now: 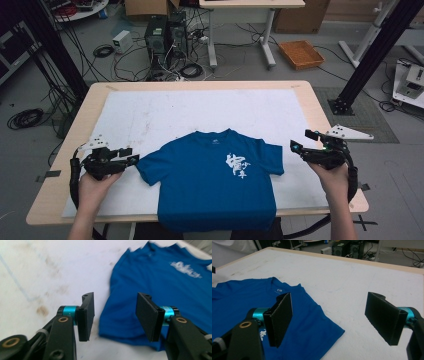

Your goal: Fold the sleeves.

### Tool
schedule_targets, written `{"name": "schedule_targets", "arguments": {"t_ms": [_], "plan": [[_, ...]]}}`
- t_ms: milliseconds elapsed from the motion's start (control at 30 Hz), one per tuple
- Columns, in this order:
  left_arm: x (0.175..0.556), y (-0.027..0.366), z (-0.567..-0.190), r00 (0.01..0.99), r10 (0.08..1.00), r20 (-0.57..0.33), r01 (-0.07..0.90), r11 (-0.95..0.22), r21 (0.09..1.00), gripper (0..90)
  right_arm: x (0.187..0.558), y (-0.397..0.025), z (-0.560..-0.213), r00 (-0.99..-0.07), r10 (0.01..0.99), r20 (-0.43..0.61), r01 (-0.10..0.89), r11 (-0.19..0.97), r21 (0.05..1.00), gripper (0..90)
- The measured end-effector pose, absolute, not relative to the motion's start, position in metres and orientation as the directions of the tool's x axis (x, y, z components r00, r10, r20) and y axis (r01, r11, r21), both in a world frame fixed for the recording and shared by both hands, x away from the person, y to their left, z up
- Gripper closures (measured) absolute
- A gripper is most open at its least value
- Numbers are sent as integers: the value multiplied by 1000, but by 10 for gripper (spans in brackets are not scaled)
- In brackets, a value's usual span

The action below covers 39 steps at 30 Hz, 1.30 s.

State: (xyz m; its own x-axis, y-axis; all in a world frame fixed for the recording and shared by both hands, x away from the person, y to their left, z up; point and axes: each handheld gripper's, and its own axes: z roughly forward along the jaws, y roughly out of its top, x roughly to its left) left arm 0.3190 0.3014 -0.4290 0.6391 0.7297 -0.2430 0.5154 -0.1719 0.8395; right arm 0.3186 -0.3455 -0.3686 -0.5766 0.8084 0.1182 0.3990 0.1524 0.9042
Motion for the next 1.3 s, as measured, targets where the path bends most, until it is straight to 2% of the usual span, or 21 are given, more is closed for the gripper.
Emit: {"name": "schedule_targets", "arguments": {"t_ms": [267,567,767,1067,1300], "plan": [[324,306,-441,596,760,-260,587,-191,787,546,320,-346,-371,-568,815,114,403,155,902,227],[328,300,-448,579,778,-245,631,-237,738,663,319,-343,-372,-572,815,91,394,176,902,248],[327,298,-448,568,789,-236,636,-238,734,801,319,-342,-372,-570,818,76,386,186,904,252],[327,295,-448,572,782,-247,641,-238,730,878,320,-342,-373,-572,816,80,389,184,903,253],[323,297,-426,602,712,-362,619,-130,774,882,318,-344,-369,-568,819,84,380,171,909,253]]}}
